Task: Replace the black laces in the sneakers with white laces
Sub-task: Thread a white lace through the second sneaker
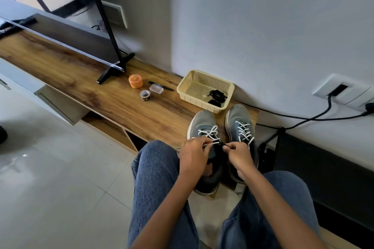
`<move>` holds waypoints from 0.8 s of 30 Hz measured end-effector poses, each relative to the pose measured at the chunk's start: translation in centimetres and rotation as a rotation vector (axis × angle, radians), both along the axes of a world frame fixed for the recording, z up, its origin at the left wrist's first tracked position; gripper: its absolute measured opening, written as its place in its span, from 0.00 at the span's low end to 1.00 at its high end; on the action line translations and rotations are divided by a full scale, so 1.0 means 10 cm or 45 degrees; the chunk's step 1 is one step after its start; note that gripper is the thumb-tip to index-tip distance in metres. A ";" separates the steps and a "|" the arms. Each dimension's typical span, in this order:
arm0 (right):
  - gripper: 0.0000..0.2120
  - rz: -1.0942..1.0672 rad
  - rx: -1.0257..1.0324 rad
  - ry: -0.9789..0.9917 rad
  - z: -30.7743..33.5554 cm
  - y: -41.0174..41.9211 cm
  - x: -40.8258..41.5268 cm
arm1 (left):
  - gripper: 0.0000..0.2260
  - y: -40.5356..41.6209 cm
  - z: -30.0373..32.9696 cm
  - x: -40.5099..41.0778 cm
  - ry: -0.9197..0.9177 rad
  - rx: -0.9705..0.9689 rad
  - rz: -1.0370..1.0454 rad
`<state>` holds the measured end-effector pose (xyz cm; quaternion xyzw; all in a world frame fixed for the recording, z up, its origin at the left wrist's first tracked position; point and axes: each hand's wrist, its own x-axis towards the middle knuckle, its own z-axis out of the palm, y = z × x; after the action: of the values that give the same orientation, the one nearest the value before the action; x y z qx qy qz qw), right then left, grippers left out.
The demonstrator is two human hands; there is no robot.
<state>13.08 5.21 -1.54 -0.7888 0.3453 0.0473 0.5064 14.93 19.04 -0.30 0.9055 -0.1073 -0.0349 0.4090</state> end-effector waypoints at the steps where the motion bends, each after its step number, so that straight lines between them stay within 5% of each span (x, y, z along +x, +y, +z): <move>1: 0.11 -0.002 0.020 0.020 -0.01 -0.01 0.01 | 0.05 -0.03 -0.04 -0.01 -0.072 0.065 0.009; 10: 0.10 0.008 0.133 0.019 0.04 -0.02 0.00 | 0.06 -0.16 -0.11 -0.08 -0.378 0.400 0.167; 24: 0.06 0.061 0.118 -0.066 0.14 0.01 -0.08 | 0.04 -0.22 -0.17 -0.01 -0.343 0.506 0.126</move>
<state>12.25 5.36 -0.12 -0.7734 0.3104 0.0550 0.5499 14.78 16.83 -1.98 0.9688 -0.1074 0.0860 0.2061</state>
